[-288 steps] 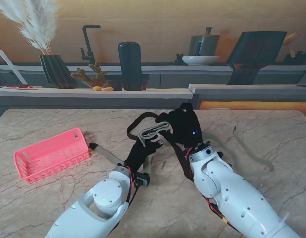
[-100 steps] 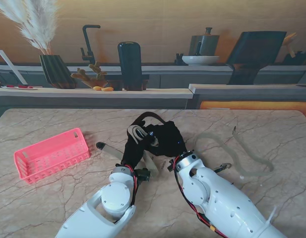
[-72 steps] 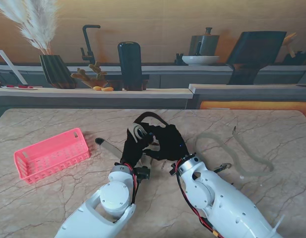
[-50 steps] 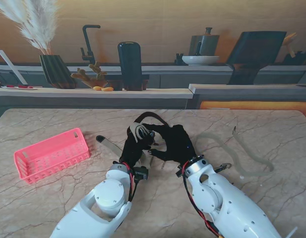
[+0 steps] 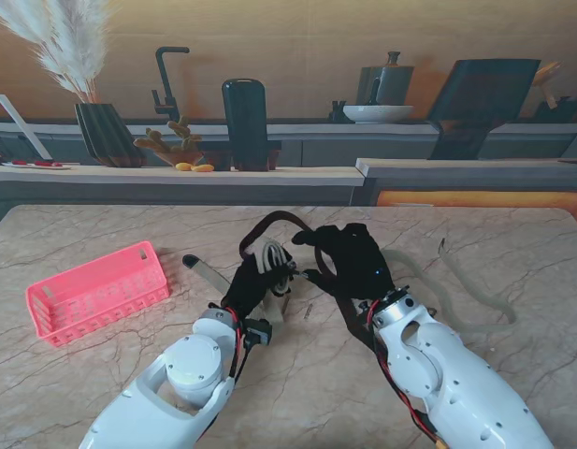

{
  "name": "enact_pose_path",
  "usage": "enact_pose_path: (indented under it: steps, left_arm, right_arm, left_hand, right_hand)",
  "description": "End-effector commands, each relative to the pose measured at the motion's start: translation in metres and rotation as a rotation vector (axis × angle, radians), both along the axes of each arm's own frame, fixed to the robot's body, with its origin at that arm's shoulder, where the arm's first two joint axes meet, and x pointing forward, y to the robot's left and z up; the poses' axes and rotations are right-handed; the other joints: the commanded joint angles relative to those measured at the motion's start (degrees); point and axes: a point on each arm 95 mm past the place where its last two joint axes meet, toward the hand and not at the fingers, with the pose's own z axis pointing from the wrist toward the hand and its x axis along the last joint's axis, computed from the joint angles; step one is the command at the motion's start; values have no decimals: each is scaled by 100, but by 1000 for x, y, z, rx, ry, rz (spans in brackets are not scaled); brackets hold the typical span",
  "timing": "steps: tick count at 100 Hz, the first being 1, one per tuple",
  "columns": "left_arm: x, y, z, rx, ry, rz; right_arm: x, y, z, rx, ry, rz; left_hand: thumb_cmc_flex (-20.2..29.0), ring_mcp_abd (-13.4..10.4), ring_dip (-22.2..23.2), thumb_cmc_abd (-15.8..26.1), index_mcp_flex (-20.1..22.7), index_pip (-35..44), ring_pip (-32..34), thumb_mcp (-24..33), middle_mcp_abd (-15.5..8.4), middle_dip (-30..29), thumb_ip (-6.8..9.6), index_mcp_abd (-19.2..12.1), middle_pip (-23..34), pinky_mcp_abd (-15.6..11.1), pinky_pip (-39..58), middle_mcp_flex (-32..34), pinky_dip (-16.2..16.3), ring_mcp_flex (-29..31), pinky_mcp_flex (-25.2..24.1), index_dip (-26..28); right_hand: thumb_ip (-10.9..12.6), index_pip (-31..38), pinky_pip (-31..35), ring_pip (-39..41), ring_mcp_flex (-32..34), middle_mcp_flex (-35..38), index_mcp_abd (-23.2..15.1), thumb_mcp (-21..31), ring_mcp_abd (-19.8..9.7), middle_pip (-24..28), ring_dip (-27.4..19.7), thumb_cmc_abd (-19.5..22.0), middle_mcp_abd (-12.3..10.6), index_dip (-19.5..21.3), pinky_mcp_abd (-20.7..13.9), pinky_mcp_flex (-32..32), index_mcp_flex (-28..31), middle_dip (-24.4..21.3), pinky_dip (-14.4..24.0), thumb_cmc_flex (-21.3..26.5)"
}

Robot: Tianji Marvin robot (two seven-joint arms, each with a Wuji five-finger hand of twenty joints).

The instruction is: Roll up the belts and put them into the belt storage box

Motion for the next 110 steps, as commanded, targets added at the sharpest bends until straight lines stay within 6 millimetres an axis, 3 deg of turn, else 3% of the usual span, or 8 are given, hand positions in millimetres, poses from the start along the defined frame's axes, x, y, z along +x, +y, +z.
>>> enact_pose_path:
  steps: [1,10,21,32,41,56,93,110]
  left_arm:
    - [1,4,1,42,2,-23]
    - [1,5,-1,88,10,-61]
    - [1,3,-2,108,32,-105]
    - [0,2,-3,124,57,-144]
    - [0,0,-3,138,71,-167]
    - [-1,-3,-3,147,90,-199]
    - [-2,-3,-3,158,114,-255]
    - [-3,-4,-3,158,130,-272]
  right_arm:
    - [4,-3,7,-35,-17,14]
    - [8,-3,9,-86,-32,33]
    - [11,-1,11,-154,-63,64]
    - [13,3,12,-217,-88,96]
    - [15,6,13,-266,-93,123]
    - [20,11,13,-346,-93,171]
    - [28,19,6,-411,-62,266]
    - [32,23,4,-394,-62,290]
  left_hand:
    - [-119,-303,315,-389,167,269,478,475,-416,366,23,-138,843,150,480,407,240,387,243,186]
    - [-208,-368,418,-501,181,217,794,583,-544,550,-14,-65,1256,214,797,530,342,729,539,188]
    - [-78,-297,342,-214,338,-5,1093,413,-515,413,-28,56,1565,395,1177,685,445,1114,866,-13]
    - [62,-237,262,-17,461,-146,1287,348,-440,431,-8,166,1689,563,1427,839,504,1447,1183,-192]
    - [-2,-263,90,-112,507,-131,1433,527,-403,420,16,248,1739,645,1572,933,427,1673,1461,-263]
    - [-37,-269,42,-252,549,-93,1451,587,-352,393,63,333,1740,711,1600,1002,374,1807,1635,-268]
    - [-69,-266,-14,-370,555,-19,1419,613,-301,336,77,387,1718,754,1575,1041,274,1894,1763,-222]
    - [-90,-266,-28,-416,593,-73,1411,579,-294,310,73,436,1712,793,1553,1070,215,1930,1848,-283]
  right_hand:
    - [122,56,-196,-299,-142,-263,-301,448,-78,-164,-172,-127,-130,-47,-148,-9,-425,-125,130,280]
    - [61,20,-262,-629,-212,-385,-419,705,-9,-274,-378,-226,-154,-211,-136,-11,-813,-223,108,378]
    - [15,-583,-352,-1076,-333,-634,-431,866,89,-356,-672,-311,-155,-703,-117,-35,-939,-334,65,452]
    - [-3,-870,-433,-1385,-492,-814,-448,935,207,-441,-875,-360,-161,-774,-123,-64,-967,-391,18,471]
    - [-20,-990,-520,-1628,-644,-979,-468,962,250,-546,-1036,-412,-145,-710,-124,-132,-940,-447,-27,482]
    - [-39,-505,-577,-1748,-791,-1141,-525,1093,215,-651,-1128,-547,-114,-362,-102,-202,-913,-501,-44,402]
    - [-63,285,-622,-1721,-687,-979,-667,1090,135,-721,-1113,-452,-200,-252,-116,-189,-364,-505,-18,468]
    - [-103,708,-549,-1412,-421,-385,-705,965,38,-663,-912,-286,-348,-185,-113,-121,626,-457,28,346]
